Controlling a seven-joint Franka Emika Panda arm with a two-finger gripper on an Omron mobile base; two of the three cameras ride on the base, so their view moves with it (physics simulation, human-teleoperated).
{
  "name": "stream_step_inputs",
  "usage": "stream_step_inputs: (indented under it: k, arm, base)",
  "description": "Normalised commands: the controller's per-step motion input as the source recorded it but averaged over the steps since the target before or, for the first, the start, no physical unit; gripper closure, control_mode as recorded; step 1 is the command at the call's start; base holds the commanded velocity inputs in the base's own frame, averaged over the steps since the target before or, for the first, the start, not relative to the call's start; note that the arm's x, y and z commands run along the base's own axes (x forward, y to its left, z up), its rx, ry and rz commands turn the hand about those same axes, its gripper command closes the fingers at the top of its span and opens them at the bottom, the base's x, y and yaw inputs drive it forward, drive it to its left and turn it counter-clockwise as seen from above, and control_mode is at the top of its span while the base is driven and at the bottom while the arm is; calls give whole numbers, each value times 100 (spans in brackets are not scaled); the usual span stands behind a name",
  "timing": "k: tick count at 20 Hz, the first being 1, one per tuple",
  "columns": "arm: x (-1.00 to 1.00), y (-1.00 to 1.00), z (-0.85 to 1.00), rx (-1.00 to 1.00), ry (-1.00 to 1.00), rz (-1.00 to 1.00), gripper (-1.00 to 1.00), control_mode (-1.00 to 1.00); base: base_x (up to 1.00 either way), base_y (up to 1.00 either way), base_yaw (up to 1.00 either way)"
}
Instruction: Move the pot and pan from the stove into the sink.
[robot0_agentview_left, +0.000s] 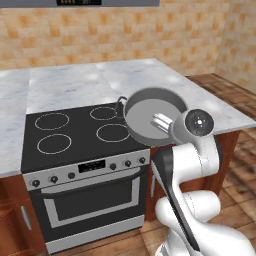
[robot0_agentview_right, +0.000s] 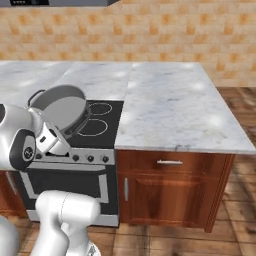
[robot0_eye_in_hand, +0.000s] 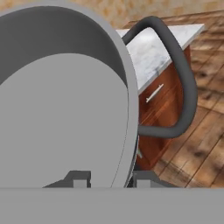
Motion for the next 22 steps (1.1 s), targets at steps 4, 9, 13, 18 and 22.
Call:
stream_step_inputs:
  k: [4,9,13,18,22]
  arm:
    - [0,0,0,0,0,0,100,100]
    - [0,0,0,0,0,0,100,100]
    - [0,0,0,0,0,0,100,100]
    - [0,0,0,0,0,0,100,100]
    - [0,0,0,0,0,0,100,100]
  base:
    - [-7,0,0]
    - [-5,-13,-23]
    - [0,-5,-42]
    - [2,-1,-47]
    - [3,0,-49]
